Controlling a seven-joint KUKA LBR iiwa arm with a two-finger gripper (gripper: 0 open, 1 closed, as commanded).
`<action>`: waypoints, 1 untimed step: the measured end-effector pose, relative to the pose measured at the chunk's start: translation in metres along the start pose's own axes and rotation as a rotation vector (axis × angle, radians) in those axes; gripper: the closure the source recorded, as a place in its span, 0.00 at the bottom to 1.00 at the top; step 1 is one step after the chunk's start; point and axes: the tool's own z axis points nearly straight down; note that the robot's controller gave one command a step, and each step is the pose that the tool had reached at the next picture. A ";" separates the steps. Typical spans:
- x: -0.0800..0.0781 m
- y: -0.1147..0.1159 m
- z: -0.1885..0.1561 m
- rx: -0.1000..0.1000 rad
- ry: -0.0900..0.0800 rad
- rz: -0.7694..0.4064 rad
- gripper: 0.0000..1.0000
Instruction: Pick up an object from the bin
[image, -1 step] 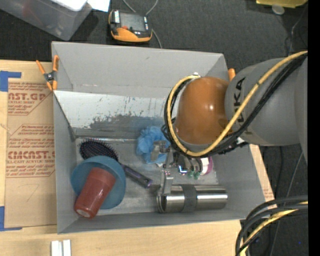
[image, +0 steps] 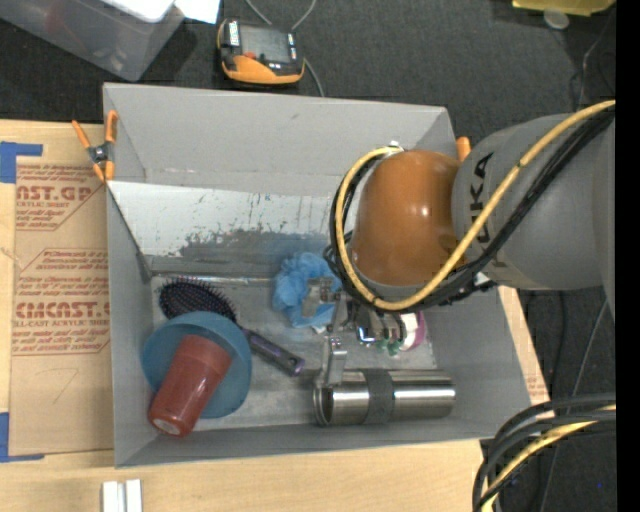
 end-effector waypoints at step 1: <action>-0.046 0.051 0.107 -0.002 0.005 0.082 0.00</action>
Offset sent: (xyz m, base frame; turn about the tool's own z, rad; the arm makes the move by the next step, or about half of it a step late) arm 0.0343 0.0725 -0.0287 0.2708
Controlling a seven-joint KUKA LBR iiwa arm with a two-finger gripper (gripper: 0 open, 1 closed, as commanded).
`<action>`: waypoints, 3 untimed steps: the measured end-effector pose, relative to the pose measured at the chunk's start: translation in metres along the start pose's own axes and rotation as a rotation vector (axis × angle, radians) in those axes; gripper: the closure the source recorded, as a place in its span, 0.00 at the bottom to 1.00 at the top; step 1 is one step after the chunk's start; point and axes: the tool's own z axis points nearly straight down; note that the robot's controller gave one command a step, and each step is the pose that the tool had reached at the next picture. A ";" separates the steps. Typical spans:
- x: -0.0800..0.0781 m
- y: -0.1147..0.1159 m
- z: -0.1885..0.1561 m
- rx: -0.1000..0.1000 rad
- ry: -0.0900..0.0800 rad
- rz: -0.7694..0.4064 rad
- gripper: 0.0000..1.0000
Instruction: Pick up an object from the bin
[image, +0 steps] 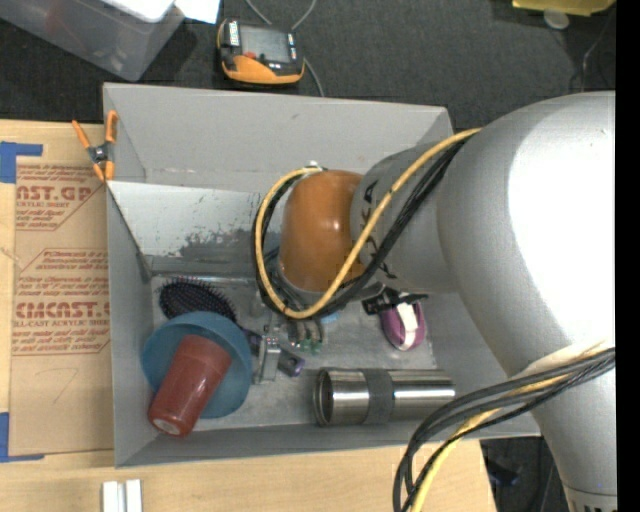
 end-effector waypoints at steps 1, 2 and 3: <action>0.013 0.020 -0.080 0.000 -0.021 0.188 0.00; 0.018 0.012 -0.031 0.001 -0.001 0.123 0.00; 0.028 0.042 -0.001 0.000 -0.017 0.382 0.00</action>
Offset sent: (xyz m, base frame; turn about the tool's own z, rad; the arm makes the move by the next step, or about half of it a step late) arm -0.0164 0.0137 0.0326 0.1235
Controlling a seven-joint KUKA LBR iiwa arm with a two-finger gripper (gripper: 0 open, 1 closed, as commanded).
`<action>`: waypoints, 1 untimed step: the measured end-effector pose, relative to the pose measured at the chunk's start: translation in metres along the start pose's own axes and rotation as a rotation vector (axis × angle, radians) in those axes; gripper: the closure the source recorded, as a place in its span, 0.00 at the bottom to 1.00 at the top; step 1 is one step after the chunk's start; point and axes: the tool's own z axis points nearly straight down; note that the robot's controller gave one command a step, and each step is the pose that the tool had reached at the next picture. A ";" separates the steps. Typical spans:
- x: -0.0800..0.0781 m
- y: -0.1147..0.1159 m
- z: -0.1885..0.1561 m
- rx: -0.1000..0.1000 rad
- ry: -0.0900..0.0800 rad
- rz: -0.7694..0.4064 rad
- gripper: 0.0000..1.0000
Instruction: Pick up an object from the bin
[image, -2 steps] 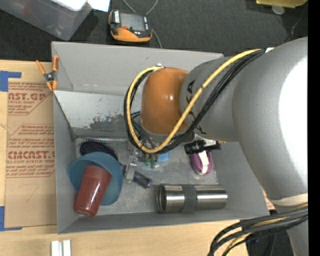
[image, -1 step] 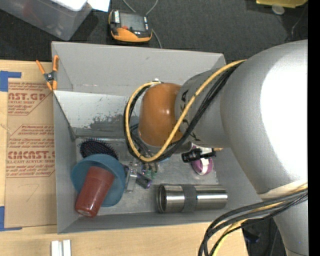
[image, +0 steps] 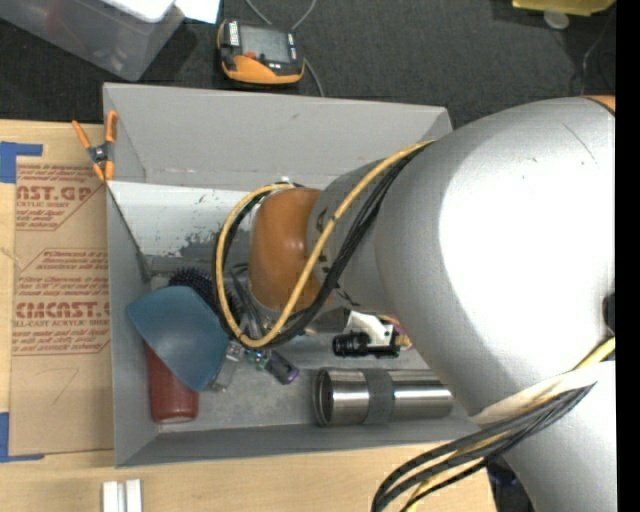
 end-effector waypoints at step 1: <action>-0.019 -0.019 -0.001 0.002 0.012 -0.142 1.00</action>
Offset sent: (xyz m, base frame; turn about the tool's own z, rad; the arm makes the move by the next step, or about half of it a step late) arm 0.0000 0.0000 0.0000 0.0000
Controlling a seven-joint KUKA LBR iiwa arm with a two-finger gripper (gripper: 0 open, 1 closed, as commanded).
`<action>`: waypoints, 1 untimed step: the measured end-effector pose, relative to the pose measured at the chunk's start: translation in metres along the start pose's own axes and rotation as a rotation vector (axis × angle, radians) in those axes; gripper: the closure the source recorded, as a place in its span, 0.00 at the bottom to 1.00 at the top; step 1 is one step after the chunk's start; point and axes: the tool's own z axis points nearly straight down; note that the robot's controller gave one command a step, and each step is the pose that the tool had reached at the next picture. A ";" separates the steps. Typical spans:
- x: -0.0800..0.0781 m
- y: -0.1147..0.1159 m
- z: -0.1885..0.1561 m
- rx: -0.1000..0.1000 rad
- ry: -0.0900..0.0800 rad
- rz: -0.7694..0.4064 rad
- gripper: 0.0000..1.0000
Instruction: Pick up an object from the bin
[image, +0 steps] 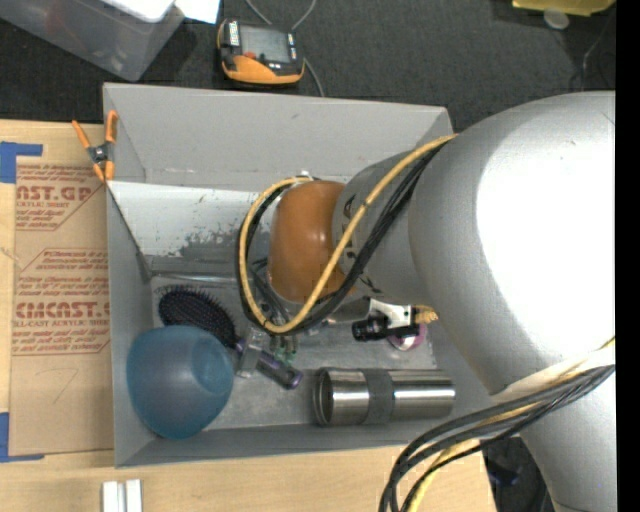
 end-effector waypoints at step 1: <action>0.000 0.000 0.000 0.000 0.000 0.000 1.00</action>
Offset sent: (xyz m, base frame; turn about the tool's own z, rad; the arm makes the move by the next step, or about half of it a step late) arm 0.0002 0.0001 0.0223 0.0001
